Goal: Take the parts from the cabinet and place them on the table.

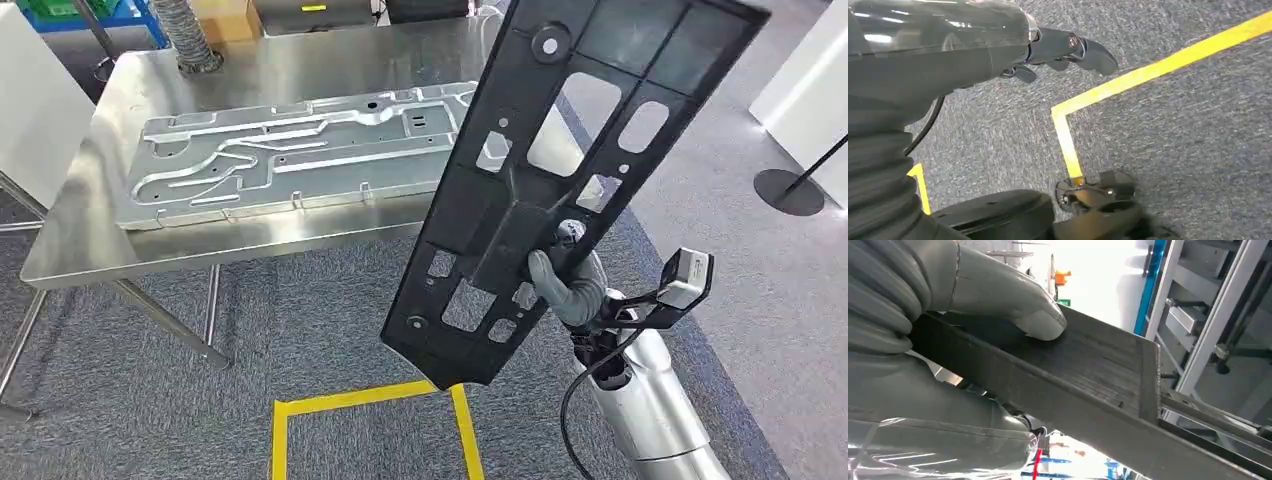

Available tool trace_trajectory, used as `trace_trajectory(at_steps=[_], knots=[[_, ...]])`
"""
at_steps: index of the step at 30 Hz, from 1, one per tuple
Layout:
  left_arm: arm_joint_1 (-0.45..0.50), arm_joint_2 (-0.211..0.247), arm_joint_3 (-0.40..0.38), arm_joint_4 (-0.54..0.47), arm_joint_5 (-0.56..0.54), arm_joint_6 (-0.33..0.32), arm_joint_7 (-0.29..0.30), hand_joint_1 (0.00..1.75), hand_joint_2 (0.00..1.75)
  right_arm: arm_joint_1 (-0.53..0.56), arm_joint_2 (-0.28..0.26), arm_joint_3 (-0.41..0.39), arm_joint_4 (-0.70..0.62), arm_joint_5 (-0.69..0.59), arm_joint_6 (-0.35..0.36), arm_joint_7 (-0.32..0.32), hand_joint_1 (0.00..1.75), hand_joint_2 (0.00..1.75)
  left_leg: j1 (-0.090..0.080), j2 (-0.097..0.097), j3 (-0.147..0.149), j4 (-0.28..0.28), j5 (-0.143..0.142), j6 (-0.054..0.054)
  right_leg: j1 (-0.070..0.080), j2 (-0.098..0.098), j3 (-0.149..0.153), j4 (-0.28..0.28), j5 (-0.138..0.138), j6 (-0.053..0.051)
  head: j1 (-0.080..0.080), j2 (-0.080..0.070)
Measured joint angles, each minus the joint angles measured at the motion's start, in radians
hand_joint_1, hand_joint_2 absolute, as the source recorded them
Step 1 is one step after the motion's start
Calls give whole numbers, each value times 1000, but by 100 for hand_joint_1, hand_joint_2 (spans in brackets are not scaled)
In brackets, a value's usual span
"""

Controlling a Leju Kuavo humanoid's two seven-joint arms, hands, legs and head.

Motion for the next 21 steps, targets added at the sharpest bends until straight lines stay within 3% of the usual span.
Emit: trace_trajectory(at_steps=[1,2,3,4,6,7,10,12,13,16,17,18,19,21], knots=[[2,0,1,0,0,0,0,0,175,0,0,2,3,0,0,0,175,175,1,0,-50,73,-16,-3,0,0,2,0,-4,0,0,0],[4,0,3,0,0,0,0,0,175,0,0,5,6,0,1,0,175,175,2,0,-80,103,-6,-3,0,1,6,1,-7,1,0,0],[5,0,4,0,1,0,-3,0,175,0,0,6,9,0,1,0,175,175,3,1,-83,79,31,-3,0,2,11,1,-11,3,0,0],[4,0,5,0,0,0,-3,0,175,0,0,7,11,0,1,0,175,175,4,1,-64,11,87,-2,0,3,18,1,-16,5,0,0],[5,0,6,0,0,0,-3,0,175,-1,0,7,11,-2,1,0,175,175,4,1,7,-175,201,8,-1,4,35,1,-26,14,0,0],[6,0,6,0,0,0,-3,0,175,-2,0,7,11,-3,1,0,175,175,-1,1,19,-201,193,11,5,5,36,4,-29,20,0,0],[7,0,7,0,0,1,-4,0,175,-2,0,9,11,-3,-2,1,175,175,-6,-2,15,-204,193,29,5,5,35,-1,-28,38,0,0],[7,0,7,0,0,1,-5,0,175,-2,1,9,11,-3,-3,1,175,175,2,-1,24,-221,203,45,-1,5,37,6,-39,50,0,0],[7,0,7,0,0,2,-6,0,175,-3,3,10,11,-3,-3,1,175,175,1,-1,25,-223,203,51,0,4,23,39,-62,52,0,0],[6,0,7,0,-1,2,-6,0,175,1,3,10,11,-4,-2,2,175,175,-4,-1,24,-222,200,58,0,4,-97,279,-170,58,0,0],[8,0,7,0,-1,2,-6,0,175,4,3,10,11,-4,-3,2,175,175,-6,-1,24,-221,199,60,0,4,-122,322,-175,58,0,0],[9,0,8,0,-2,2,-5,0,175,7,3,10,11,-4,-2,3,175,175,-8,-1,26,-220,197,61,0,4,-121,310,-153,57,0,0],[9,0,8,0,-4,2,-5,0,175,7,3,10,11,-4,-2,3,175,175,-9,-2,28,-219,195,61,1,4,-99,257,-115,54,0,0],[9,0,8,0,-3,2,-5,0,175,6,3,10,11,-4,-2,3,175,175,-11,-3,36,-217,188,57,4,4,-17,83,-24,42,0,0]])
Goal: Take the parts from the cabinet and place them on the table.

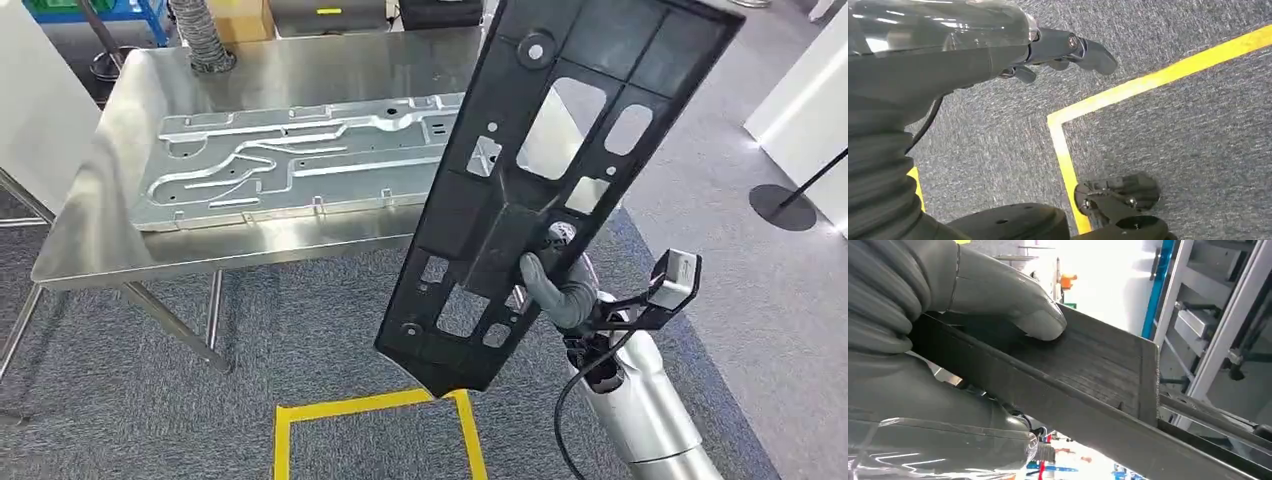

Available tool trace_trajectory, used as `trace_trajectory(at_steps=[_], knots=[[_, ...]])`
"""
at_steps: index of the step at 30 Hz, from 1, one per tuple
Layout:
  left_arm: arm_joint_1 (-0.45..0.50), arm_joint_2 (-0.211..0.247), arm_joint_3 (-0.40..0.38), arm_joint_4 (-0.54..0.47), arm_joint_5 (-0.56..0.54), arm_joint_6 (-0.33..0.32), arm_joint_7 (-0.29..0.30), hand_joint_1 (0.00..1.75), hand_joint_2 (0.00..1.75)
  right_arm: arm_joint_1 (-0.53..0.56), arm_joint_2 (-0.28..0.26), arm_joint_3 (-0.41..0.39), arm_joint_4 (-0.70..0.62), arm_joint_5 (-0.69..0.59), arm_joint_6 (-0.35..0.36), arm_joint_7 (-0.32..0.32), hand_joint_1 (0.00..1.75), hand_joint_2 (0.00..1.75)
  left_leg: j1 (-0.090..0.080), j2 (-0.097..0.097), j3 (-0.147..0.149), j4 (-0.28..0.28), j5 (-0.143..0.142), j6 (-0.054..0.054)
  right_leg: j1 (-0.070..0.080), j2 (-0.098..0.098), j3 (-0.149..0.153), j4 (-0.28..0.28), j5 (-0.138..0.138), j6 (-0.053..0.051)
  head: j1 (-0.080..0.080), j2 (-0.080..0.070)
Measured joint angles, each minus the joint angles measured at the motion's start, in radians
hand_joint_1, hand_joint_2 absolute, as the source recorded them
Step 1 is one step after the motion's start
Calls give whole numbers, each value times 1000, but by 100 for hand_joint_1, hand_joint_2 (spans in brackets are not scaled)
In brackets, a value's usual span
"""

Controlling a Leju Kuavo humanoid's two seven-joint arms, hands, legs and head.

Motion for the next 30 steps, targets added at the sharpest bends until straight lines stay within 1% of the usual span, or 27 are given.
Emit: trace_trajectory(at_steps=[1,2,4,5,6,7,8,9,10,11,12,13,14,15,16,17,18,20,21,22,23,25,26,27,28,29,30], knots=[[1,-2,0,0,0,0,0,0,175,-1,0,0,0,0,0,0,175,175,-1,0,0,2,-4,-3,5,0,29,-65,9,-10,0,0],[-1,-3,0,0,0,1,1,0,175,-3,0,0,0,-1,0,0,175,175,-7,-2,-4,8,-7,-9,9,-2,32,-77,6,-11,0,0],[0,-3,0,0,0,2,1,0,175,-2,0,0,0,-2,0,1,175,175,-4,0,-4,5,-8,-16,13,0,29,-74,4,-16,0,0],[-1,-3,0,0,0,2,1,0,175,-3,0,0,0,-2,0,1,175,175,-4,0,-2,3,-8,-22,12,1,30,-77,5,-21,0,0],[-1,-2,0,0,0,4,1,0,175,-4,0,0,0,-2,1,1,175,175,-11,-1,1,3,-13,-27,2,-1,37,-86,8,-26,0,0],[0,-2,0,0,0,5,1,0,175,-6,-2,1,0,-3,0,2,175,175,-5,1,-6,26,-31,-34,-1,-1,42,-91,10,-28,0,0],[0,-2,0,0,0,5,1,0,175,-10,-3,1,0,-4,1,2,175,175,-2,1,-32,85,-67,-39,-2,-3,43,-91,8,-34,0,0],[0,-2,0,0,0,5,1,0,175,-11,-3,1,0,-4,1,2,175,175,4,1,-74,173,-108,-43,-2,-3,43,-91,7,-35,0,0],[0,-2,0,0,0,6,1,0,175,-10,-3,2,0,-4,1,2,175,175,6,1,-114,250,-137,-47,-2,-4,43,-91,6,-36,0,0],[0,-2,0,0,4,6,0,0,175,-10,-3,2,0,-4,1,3,175,175,8,1,-142,303,-151,-50,-2,-4,43,-90,6,-36,0,0],[-2,-2,0,0,3,6,-1,0,175,-10,-3,3,0,-4,1,4,175,175,11,2,-152,315,-140,-53,-2,-4,44,-89,5,-35,0,0],[-4,-2,0,0,3,7,0,0,175,-10,-3,4,0,-4,1,5,175,175,14,2,-135,274,-105,-54,-3,-4,46,-88,3,-33,0,0],[-4,-2,0,0,3,8,0,0,175,-10,-3,4,0,-4,2,4,175,175,16,2,-99,200,-58,-54,-4,-3,50,-87,0,-30,0,0],[-2,-1,0,0,3,9,0,0,175,-10,-3,4,0,-4,2,4,175,175,18,3,-51,101,-6,-53,-6,-2,56,-85,-4,-25,0,0],[0,-1,0,0,3,10,0,0,175,-10,-3,4,0,-5,2,4,175,175,18,4,-22,31,13,-52,-6,-1,58,-83,-8,-20,0,0],[-1,-2,0,1,3,10,0,0,175,-12,-3,4,0,-5,3,3,175,175,11,3,-9,9,-3,-49,0,0,54,-77,-10,-13,0,0],[-1,-2,0,1,3,10,1,0,175,-12,-3,4,0,-5,3,4,175,175,13,1,-15,16,-2,-41,1,0,50,-79,-7,-7,0,0],[2,-2,0,1,-3,10,0,0,175,-11,-2,5,0,-7,4,4,175,175,8,-1,-18,17,-2,-28,-2,-1,52,-84,-4,5,0,0],[1,-2,0,1,-3,10,1,0,175,-11,0,5,0,-8,5,3,175,175,12,-1,-14,7,4,-19,-3,-1,53,-84,-8,12,0,0],[1,-2,0,1,-3,10,0,0,175,-11,0,5,0,-10,5,3,175,175,14,0,-10,2,7,-12,-6,-1,48,-65,-23,15,0,0],[0,-2,0,1,-4,10,0,0,175,-12,0,4,0,-13,5,1,175,175,13,0,-11,2,6,-7,-6,-2,24,-14,-56,16,0,0],[0,-2,0,1,-6,10,0,0,175,-7,0,4,0,-16,4,0,175,175,9,1,-11,2,5,-2,-5,-2,-59,153,-130,20,0,0],[2,-2,0,1,-8,10,0,0,175,0,0,4,0,-16,2,0,175,175,6,1,-11,3,4,0,-5,-2,-98,227,-151,20,0,0],[3,-2,0,1,-9,9,0,0,175,6,0,4,0,-16,0,0,175,175,3,0,-11,5,2,2,-5,-2,-113,247,-143,18,0,0],[3,-2,0,1,-12,9,0,0,175,11,0,4,0,-16,-2,0,175,175,1,0,-9,5,1,3,-4,-2,-103,217,-114,14,0,0],[3,-2,0,1,-13,9,0,0,175,13,0,4,0,-16,-2,0,175,175,-2,-1,-7,6,-1,3,-2,-2,-71,147,-70,8,0,0],[2,-2,0,1,-14,9,0,0,175,14,0,4,-2,-16,-2,-1,175,175,-5,-2,-3,7,-3,3,2,-2,-25,50,-23,0,0,0]])
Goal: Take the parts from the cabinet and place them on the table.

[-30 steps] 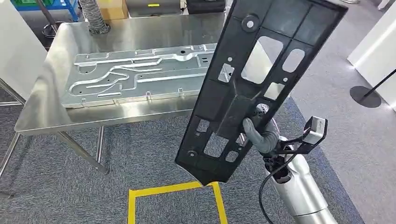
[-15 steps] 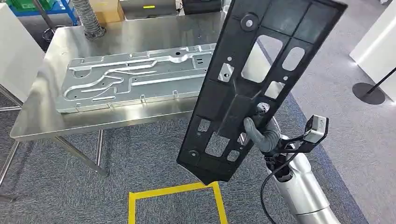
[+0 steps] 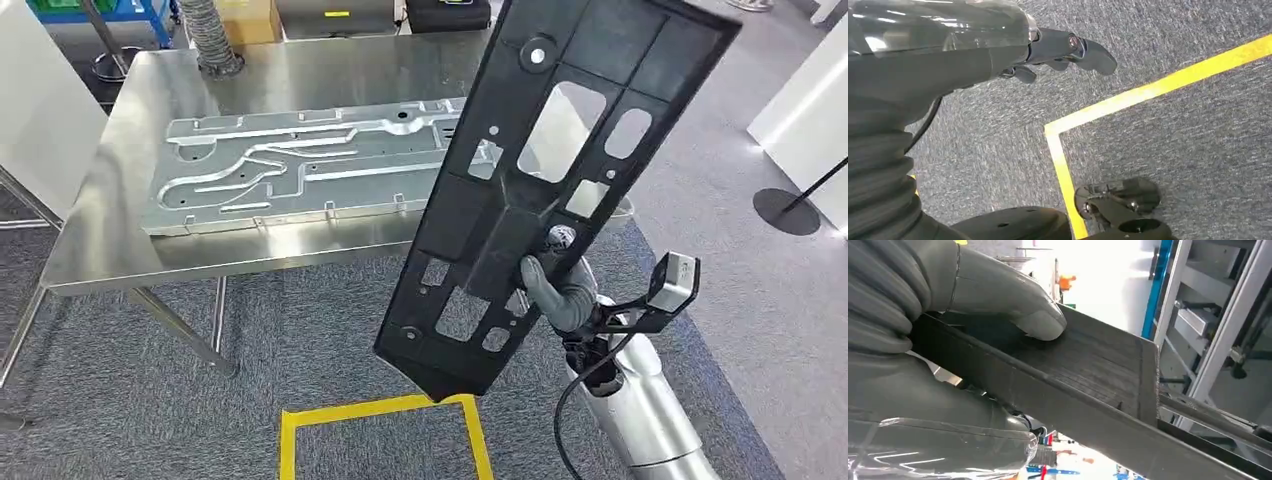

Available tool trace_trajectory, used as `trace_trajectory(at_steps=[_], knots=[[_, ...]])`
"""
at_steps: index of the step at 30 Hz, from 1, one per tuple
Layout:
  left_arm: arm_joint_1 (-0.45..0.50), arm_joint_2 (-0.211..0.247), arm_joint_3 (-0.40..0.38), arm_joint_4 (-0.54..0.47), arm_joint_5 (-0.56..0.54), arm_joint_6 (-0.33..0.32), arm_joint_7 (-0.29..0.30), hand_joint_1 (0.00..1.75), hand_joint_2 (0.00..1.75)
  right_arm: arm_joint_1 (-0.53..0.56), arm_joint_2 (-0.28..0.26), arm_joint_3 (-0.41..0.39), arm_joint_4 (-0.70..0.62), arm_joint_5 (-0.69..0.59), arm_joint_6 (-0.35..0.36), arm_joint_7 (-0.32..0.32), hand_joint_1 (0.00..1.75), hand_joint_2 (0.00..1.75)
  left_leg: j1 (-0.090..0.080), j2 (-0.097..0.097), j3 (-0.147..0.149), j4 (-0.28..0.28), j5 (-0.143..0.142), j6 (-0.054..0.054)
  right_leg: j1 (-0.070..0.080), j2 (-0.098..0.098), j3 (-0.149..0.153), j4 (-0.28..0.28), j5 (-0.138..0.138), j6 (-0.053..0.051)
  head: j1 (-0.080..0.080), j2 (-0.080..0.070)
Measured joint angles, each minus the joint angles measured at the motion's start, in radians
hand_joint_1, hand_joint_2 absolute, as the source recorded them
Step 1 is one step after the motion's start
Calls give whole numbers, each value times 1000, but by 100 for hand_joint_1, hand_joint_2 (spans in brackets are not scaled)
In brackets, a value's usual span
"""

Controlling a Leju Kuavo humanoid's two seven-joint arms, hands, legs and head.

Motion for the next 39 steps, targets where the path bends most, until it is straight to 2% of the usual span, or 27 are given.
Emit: trace_trajectory(at_steps=[1,2,5,7,8,11,12,13,14,16,17,19,21,22,23,25,26,27,28,29,31,32,33,36,37,38,39], knots=[[0,0,0,0,0,0,0,0,175,0,0,-1,-4,0,0,-1,175,175,0,0,3,0,-2,-2,6,0,49,-101,38,-13,0,0],[-1,-2,0,0,-1,0,0,0,175,1,0,-2,-7,0,0,-2,175,175,-6,0,1,1,-5,-7,13,-4,57,-119,25,-17,0,0],[-2,-2,-1,0,-3,-2,0,0,175,9,0,-5,-13,1,-1,-6,175,175,-1,2,4,-4,-6,-20,19,-2,55,-125,28,-24,0,0],[-2,-2,-2,0,-4,-2,0,0,175,17,0,-8,-21,1,-2,-6,175,175,-1,3,3,9,-18,-32,4,-4,69,-147,35,-32,0,0],[-2,-2,-2,0,-6,-2,0,0,175,17,-1,-8,-24,1,-2,-7,175,175,-2,2,-12,48,-44,-37,3,-3,75,-151,34,-36,0,0],[-2,-2,-1,0,-5,-2,0,0,175,24,-2,-9,-26,1,-1,-8,175,175,10,3,-128,282,-146,-51,3,-4,79,-149,28,-40,0,0],[-5,-2,-2,0,-7,-2,-2,0,175,29,-2,-10,-26,1,-1,-8,175,175,12,3,-153,321,-144,-55,2,-4,80,-148,26,-39,0,0],[-8,-2,-2,0,-7,-2,0,0,175,32,-2,-10,-26,1,-1,-8,175,175,15,3,-149,303,-119,-57,2,-4,84,-147,23,-38,0,0],[-8,-2,-2,0,-7,-3,0,0,175,34,-2,-10,-26,1,0,-8,175,175,19,4,-119,235,-70,-58,1,-2,89,-144,18,-36,0,0],[-4,1,-2,0,-7,-3,0,0,175,34,-2,-11,-26,1,0,-8,175,175,21,6,-36,54,25,-55,-1,1,100,-139,7,-29,0,0],[-3,1,-2,1,-7,-4,0,0,175,34,-2,-13,-27,1,0,-8,175,175,19,9,-18,23,13,-52,4,2,99,-137,2,-22,0,0],[-5,1,-2,1,-8,-5,1,0,175,34,-2,-14,-30,2,0,-7,175,175,16,6,-21,7,9,-40,8,2,90,-134,4,-12,0,0],[-3,1,-2,1,-8,-5,1,0,175,34,-1,-15,-32,2,0,-7,175,175,13,3,-21,4,9,-27,5,1,93,-139,3,1,0,0],[-3,1,-2,1,-9,-5,1,0,175,36,0,-15,-35,2,0,-8,175,175,20,3,-14,-6,13,-20,0,1,94,-134,-5,7,0,0],[-4,1,-2,1,-9,-5,1,0,175,34,0,-16,-37,2,0,-8,175,175,19,4,-9,-10,12,-15,0,1,81,-100,-24,11,0,0],[-5,1,-2,1,-9,-5,0,0,175,34,0,-17,-37,1,0,-8,175,175,17,4,-6,-10,8,-8,0,1,-4,61,-97,18,0,0],[-5,1,-2,1,-9,-5,0,0,175,37,0,-17,-37,1,0,-8,175,175,15,4,-5,-9,6,-5,0,1,-51,142,-123,19,0,0],[-4,1,-2,1,-9,-5,0,0,175,40,0,-17,-37,1,0,-8,175,175,13,3,-3,-9,4,-4,0,1,-87,193,-128,20,0,0],[-3,1,-2,1,-9,-5,0,0,175,41,0,-17,-37,2,0,-8,175,175,11,3,2,-9,0,-4,1,1,-95,188,-105,18,0,0],[-3,1,-2,1,-9,-5,0,0,175,41,0,-17,-37,1,0,-8,175,175,9,1,8,-9,-4,-4,1,1,-77,138,-62,14,0,0],[-3,1,-2,1,-9,-5,0,0,175,40,0,-18,-37,1,0,-8,175,175,6,-1,27,-9,-15,-7,4,1,5,-47,46,0,0,0],[-3,-1,-2,1,-9,-6,0,0,175,39,0,-18,-37,1,0,-8,175,175,7,-1,29,-10,-20,-9,8,1,32,-115,61,-10,0,0],[-5,-1,-2,2,-9,-7,0,0,175,37,0,-18,-37,2,0,-7,175,175,0,-3,27,-4,-25,-16,14,1,41,-132,51,-13,0,0],[-6,-1,-2,2,-8,-8,0,0,175,36,0,-19,-37,2,0,-7,175,175,4,-2,31,-12,-31,-29,18,3,38,-128,45,-25,0,0],[-6,0,-3,2,-8,-8,0,0,175,36,0,-19,-37,2,0,-8,175,175,0,-1,33,-7,-40,-36,4,2,49,-140,47,-30,0,0],[-6,1,-3,2,-8,-8,0,0,175,34,0,-19,-38,2,0,-8,175,175,1,0,29,17,-53,-39,4,1,57,-145,44,-35,0,0],[-7,1,-3,2,-8,-8,0,0,175,32,-1,-20,-38,2,0,-8,175,175,3,0,0,79,-84,-42,3,0,62,-144,41,-40,0,0]])
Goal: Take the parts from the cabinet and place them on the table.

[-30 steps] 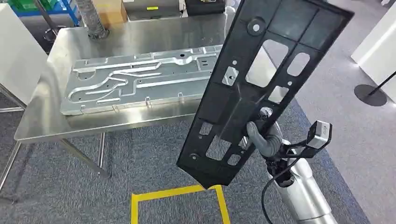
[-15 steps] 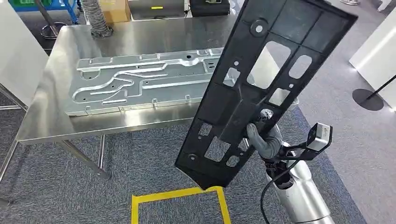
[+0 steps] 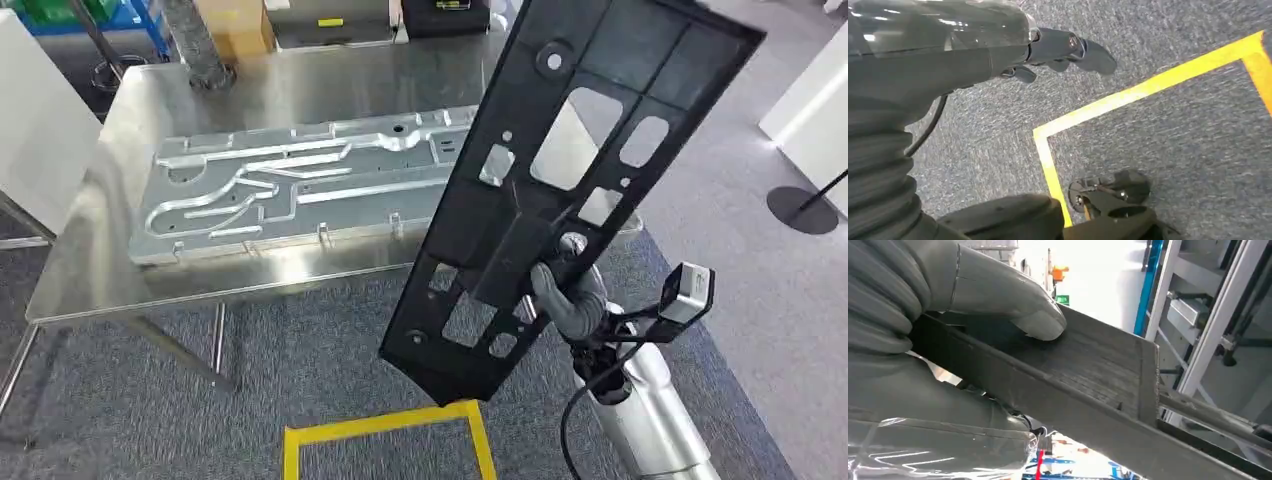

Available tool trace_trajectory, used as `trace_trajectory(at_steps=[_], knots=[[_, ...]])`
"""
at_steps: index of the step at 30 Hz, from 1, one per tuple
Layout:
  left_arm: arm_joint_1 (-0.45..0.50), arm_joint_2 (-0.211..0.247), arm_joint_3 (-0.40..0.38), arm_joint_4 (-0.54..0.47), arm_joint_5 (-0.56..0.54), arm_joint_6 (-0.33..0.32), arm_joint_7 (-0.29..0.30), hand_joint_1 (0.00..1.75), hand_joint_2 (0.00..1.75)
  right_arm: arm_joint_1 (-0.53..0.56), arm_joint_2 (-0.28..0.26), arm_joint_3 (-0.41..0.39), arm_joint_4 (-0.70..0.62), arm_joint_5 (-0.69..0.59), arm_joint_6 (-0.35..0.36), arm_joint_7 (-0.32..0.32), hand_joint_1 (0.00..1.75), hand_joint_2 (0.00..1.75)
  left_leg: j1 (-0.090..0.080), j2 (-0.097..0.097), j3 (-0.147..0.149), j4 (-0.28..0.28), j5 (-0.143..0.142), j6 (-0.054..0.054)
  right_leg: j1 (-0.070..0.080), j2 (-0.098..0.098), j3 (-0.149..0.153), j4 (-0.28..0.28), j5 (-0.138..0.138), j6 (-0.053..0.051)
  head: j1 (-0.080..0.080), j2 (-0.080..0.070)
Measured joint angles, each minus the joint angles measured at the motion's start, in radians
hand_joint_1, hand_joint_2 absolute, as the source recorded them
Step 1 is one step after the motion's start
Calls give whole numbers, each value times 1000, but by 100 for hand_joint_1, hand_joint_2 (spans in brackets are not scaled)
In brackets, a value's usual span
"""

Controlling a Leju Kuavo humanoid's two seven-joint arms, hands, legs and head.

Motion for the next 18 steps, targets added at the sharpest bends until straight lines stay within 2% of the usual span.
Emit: trace_trajectory(at_steps=[2,3,4,5,6,7,8,9,10,12,13,14,15,17,18], knots=[[1,0,0,0,0,0,0,0,175,0,-2,0,1,0,0,0,175,175,7,0,-91,165,-67,-8,1,-1,5,1,-7,-3,0,0],[2,0,0,0,2,0,0,0,175,1,-2,0,1,0,2,0,175,175,9,1,-131,228,-78,-11,1,-1,7,2,-11,-2,0,0],[0,0,0,0,1,0,0,0,175,2,-2,0,2,-1,3,0,175,175,11,1,-147,241,-67,-13,0,0,11,4,-15,-1,0,0],[-3,0,0,0,0,0,0,0,175,3,-2,0,2,-1,4,0,175,175,14,2,-137,200,-20,-14,-1,0,21,4,-22,2,0,0],[-2,0,0,0,-1,0,2,0,175,2,-1,0,2,-2,5,0,175,175,16,2,-111,136,26,-15,-1,0,29,5,-28,3,0,0],[0,2,0,0,-1,0,2,0,175,2,-2,0,2,-2,7,-2,175,175,18,3,-64,27,92,-13,-2,1,41,7,-37,7,0,0],[2,2,0,0,-1,0,2,0,175,2,-2,0,2,-2,8,-2,175,175,18,7,-37,-49,119,-11,-2,2,48,9,-45,12,0,0],[2,2,0,1,-2,0,2,0,175,0,-2,0,2,-3,8,-2,175,175,13,8,-25,-59,103,-9,5,3,45,15,-50,19,0,0],[0,2,0,1,-2,0,2,0,175,0,-2,0,1,-3,10,-3,175,175,14,5,-23,-65,95,1,5,4,39,15,-48,24,0,0],[2,2,0,1,-2,0,2,0,175,1,0,0,1,-3,11,-3,175,175,10,1,-27,-67,92,10,3,2,39,10,-49,34,1,0],[2,2,0,1,-2,0,2,0,175,1,2,0,1,-3,12,-3,175,175,13,1,-23,-74,95,16,3,3,41,11,-53,41,0,0],[2,2,0,1,-2,0,2,0,175,1,2,-3,-1,-3,12,-2,175,175,17,0,-14,-84,96,23,-1,3,46,21,-80,48,1,0],[1,2,0,1,-2,0,1,0,175,-2,3,-4,-2,-4,12,-3,175,175,17,2,-9,-89,95,28,-2,2,17,81,-103,50,0,0],[0,2,0,1,-2,0,1,0,175,-1,3,-4,-2,-4,13,-3,175,175,16,2,-4,-89,89,34,-2,1,-76,247,-160,55,0,0],[1,2,0,1,-2,0,1,0,175,3,3,-4,-1,-4,13,-3,175,175,13,2,-1,-89,85,36,-2,1,-123,319,-176,56,1,0]])
